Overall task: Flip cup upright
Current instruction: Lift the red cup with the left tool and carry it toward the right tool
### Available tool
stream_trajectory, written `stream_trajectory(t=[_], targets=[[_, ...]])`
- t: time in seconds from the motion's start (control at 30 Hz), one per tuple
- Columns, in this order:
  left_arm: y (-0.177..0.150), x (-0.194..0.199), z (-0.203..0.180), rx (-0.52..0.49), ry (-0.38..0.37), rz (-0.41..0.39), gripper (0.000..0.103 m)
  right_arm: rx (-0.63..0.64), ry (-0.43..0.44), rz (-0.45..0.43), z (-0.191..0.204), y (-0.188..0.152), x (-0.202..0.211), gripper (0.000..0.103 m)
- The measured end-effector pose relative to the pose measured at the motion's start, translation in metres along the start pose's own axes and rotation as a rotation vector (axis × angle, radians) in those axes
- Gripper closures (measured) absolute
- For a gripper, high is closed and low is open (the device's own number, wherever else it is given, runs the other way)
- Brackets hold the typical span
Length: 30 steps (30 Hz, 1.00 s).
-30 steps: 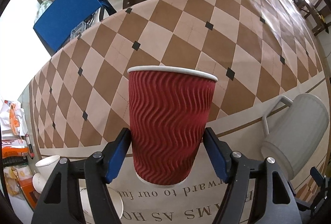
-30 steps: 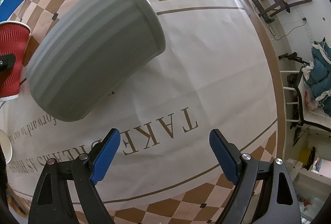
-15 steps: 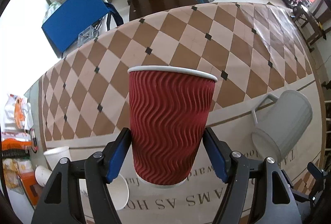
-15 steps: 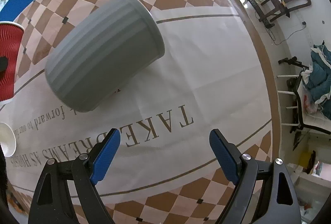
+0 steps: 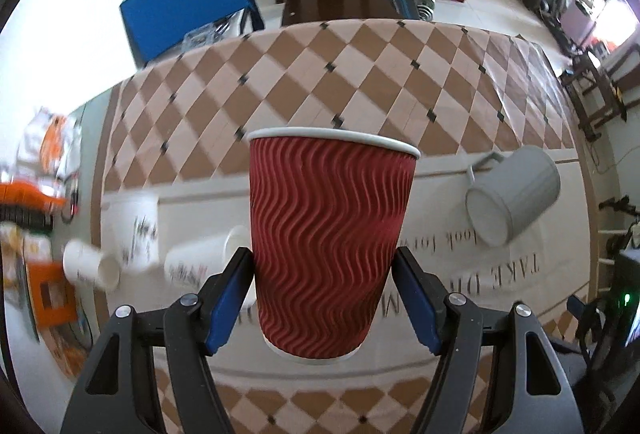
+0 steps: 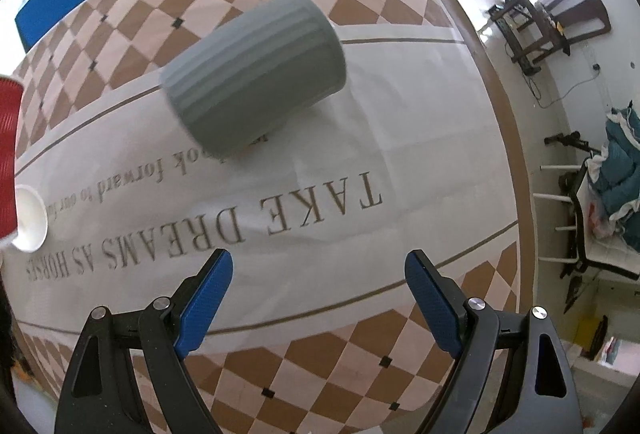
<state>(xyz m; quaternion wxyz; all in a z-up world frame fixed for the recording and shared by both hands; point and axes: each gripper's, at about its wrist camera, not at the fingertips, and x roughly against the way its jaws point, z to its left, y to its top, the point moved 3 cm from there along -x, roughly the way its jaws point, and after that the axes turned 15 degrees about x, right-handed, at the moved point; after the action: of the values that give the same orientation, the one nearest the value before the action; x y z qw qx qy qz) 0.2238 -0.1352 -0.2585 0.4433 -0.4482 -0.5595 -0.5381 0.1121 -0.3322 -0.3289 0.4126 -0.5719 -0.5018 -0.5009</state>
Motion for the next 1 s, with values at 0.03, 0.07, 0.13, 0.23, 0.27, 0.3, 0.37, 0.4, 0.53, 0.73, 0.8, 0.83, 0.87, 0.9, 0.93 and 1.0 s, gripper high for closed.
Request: stream_trajectory(t=[0.03,0.07,0.13,0.23,0.27,0.3,0.37,0.4,0.53,0.73,0.8,0.83,0.87,0.9,0.93,1.0], targets=[[-0.006,0.003,0.006,0.019,-0.006,0.008,0.034,0.004,-0.004,-0.005,0.003,-0.002,0.003,0.014],[-0.014,0.006,0.012,0.037,-0.009,0.017,0.034,0.008,-0.008,-0.011,0.005,-0.005,0.006,0.014],[-0.03,0.009,0.024,0.056,-0.009,0.025,0.034,0.012,-0.017,-0.023,0.012,-0.011,0.015,0.014],[-0.056,0.011,0.04,0.082,-0.009,0.04,0.034,0.008,-0.037,-0.038,0.016,-0.023,0.025,0.014],[-0.065,0.01,0.044,0.093,-0.011,0.046,0.034,0.005,-0.042,-0.044,0.017,-0.028,0.028,0.014],[-0.073,0.009,0.048,0.102,-0.013,0.054,0.034,0.006,-0.052,-0.05,0.019,-0.033,0.031,0.014],[-0.09,0.004,0.056,0.126,-0.027,0.078,0.034,0.007,-0.077,-0.057,0.022,-0.041,0.035,0.014],[-0.097,0.001,0.059,0.134,-0.029,0.088,0.034,0.001,-0.091,-0.063,0.023,-0.047,0.037,0.014],[-0.12,-0.016,0.064,0.145,-0.045,0.132,0.034,-0.023,-0.141,-0.061,0.018,-0.062,0.032,0.014],[-0.144,-0.04,0.056,0.165,-0.05,0.181,0.034,-0.03,-0.181,-0.026,0.013,-0.079,0.012,0.014],[-0.148,-0.049,0.05,0.186,-0.066,0.205,0.034,-0.038,-0.183,-0.012,0.01,-0.082,0.004,0.014],[-0.148,-0.054,0.046,0.192,-0.073,0.212,0.034,-0.045,-0.18,-0.006,0.008,-0.082,0.001,0.014],[-0.147,-0.057,0.044,0.2,-0.079,0.219,0.034,-0.05,-0.177,0.002,0.006,-0.083,-0.004,0.014],[-0.147,-0.061,0.042,0.211,-0.083,0.226,0.034,-0.054,-0.171,0.008,0.004,-0.083,-0.009,0.014],[-0.146,-0.065,0.039,0.225,-0.086,0.234,0.034,-0.056,-0.168,0.013,0.002,-0.084,-0.015,0.014],[-0.145,-0.072,0.035,0.255,-0.094,0.245,0.034,-0.058,-0.165,0.028,-0.002,-0.084,-0.023,0.014]])
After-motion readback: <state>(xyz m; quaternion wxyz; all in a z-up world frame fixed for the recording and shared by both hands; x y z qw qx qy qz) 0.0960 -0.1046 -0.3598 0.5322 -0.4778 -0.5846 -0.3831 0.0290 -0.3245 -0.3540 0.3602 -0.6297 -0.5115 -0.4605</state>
